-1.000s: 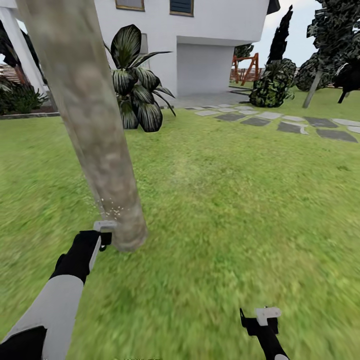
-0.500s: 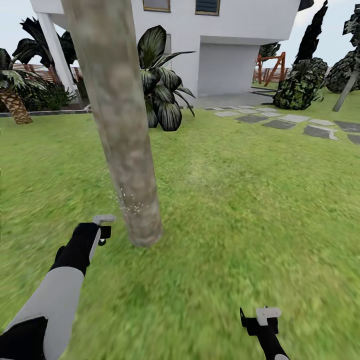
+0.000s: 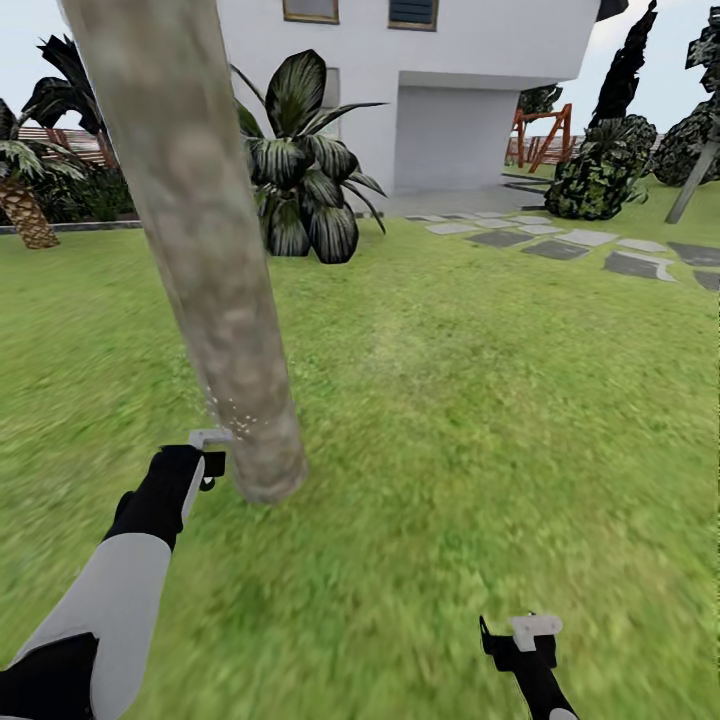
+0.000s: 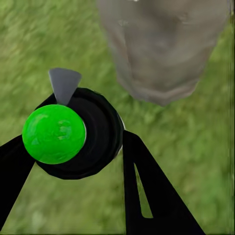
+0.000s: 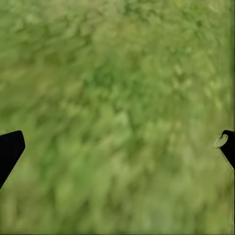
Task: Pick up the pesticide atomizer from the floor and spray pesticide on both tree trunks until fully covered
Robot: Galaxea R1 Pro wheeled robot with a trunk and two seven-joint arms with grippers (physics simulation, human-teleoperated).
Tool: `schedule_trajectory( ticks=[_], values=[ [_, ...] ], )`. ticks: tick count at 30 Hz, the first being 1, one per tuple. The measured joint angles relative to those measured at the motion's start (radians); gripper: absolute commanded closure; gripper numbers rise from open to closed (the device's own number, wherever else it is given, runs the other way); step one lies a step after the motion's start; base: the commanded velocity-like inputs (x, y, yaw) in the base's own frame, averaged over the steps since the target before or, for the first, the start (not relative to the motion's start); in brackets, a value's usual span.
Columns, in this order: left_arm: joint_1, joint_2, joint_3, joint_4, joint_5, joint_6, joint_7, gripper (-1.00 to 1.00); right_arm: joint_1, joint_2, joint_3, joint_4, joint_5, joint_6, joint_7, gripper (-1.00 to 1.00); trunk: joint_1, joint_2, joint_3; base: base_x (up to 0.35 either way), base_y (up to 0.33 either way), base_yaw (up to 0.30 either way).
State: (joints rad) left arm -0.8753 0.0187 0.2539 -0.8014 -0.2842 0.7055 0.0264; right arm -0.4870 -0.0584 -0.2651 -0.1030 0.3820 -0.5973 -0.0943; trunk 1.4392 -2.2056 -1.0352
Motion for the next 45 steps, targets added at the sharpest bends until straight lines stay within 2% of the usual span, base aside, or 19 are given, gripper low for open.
schedule_trajectory(
  ticks=[14,22,27,33,45],
  values=[
    [-0.001,0.001,0.001,-0.002,0.000,0.000,0.000,1.00,0.000,0.000,0.000,0.000,0.001,0.000,0.000,-1.00,0.000,0.000,0.000,0.000,-0.275,0.003],
    [-0.004,0.001,0.001,-0.017,0.000,0.000,0.000,1.00,0.000,0.000,0.000,0.001,0.001,0.000,0.000,-1.00,0.000,0.000,0.000,0.000,-0.275,0.241],
    [-0.040,-0.001,0.003,-0.017,0.000,0.003,0.001,1.00,0.000,0.000,0.000,0.001,0.001,0.000,0.000,-1.00,0.000,0.000,0.000,0.000,-0.275,0.278],
    [-0.038,-0.001,0.005,-0.016,0.000,0.004,0.001,1.00,0.000,0.000,0.000,0.001,0.002,0.000,0.000,-1.00,0.000,0.000,0.000,0.069,-0.269,0.259],
    [-0.031,0.001,0.006,-0.015,-0.002,0.003,0.001,1.00,0.000,0.000,0.000,0.000,0.001,0.000,0.000,-1.00,0.000,0.000,0.000,0.192,-0.230,0.013]
  ],
)
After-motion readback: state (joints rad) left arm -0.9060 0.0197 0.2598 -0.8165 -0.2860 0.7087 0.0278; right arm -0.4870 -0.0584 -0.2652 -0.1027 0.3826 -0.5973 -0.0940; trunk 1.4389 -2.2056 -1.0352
